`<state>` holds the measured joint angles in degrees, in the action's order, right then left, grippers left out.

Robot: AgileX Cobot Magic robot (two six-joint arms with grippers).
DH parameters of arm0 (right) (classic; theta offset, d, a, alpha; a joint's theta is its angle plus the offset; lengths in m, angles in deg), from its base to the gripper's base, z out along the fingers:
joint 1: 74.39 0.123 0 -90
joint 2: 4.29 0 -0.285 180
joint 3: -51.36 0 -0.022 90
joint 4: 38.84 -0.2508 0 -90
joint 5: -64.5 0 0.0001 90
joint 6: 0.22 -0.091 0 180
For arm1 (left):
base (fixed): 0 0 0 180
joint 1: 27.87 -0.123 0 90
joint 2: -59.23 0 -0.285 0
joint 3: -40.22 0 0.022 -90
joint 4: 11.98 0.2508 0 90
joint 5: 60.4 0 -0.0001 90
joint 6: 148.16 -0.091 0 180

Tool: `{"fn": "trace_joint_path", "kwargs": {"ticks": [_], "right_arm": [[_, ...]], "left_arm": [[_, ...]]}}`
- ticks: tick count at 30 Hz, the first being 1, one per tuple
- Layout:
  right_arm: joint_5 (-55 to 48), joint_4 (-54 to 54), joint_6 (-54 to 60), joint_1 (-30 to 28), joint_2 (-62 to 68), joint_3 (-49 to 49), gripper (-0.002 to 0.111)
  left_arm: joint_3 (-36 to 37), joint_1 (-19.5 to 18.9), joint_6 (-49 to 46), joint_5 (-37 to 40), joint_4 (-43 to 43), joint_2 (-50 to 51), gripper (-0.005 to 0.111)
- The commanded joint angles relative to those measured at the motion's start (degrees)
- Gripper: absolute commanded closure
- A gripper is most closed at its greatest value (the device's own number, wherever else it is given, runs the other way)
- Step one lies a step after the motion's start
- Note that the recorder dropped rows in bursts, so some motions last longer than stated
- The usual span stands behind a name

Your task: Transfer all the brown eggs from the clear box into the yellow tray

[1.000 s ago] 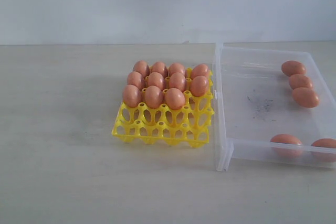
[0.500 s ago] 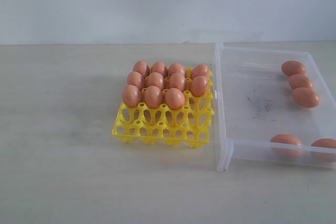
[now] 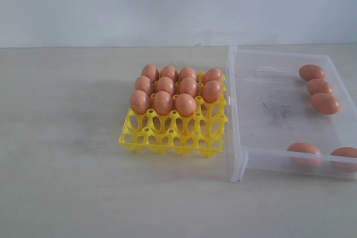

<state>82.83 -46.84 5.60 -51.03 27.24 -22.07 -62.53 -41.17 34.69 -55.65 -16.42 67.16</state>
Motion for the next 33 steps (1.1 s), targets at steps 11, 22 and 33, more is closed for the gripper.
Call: {"fn": "trace_joint_path", "kwargs": {"ticks": [11, 22, 33], "right_arm": [[-0.14, -0.1, 0.03, -0.01, -0.2, -0.27, 0.108], [-0.14, -0.1, 0.03, -0.01, -0.2, -0.27, 0.108], [-0.14, -0.1, 0.03, -0.01, -0.2, -0.27, 0.108]], "left_arm": [[-0.04, -0.09, 0.51, -0.38, -0.51, -0.14, 0.103], [-0.04, -0.09, 0.51, -0.38, -0.51, -0.14, 0.103], [-3.36, 1.9, 48.94, -30.89, 23.13, 0.82, 0.103]]}}
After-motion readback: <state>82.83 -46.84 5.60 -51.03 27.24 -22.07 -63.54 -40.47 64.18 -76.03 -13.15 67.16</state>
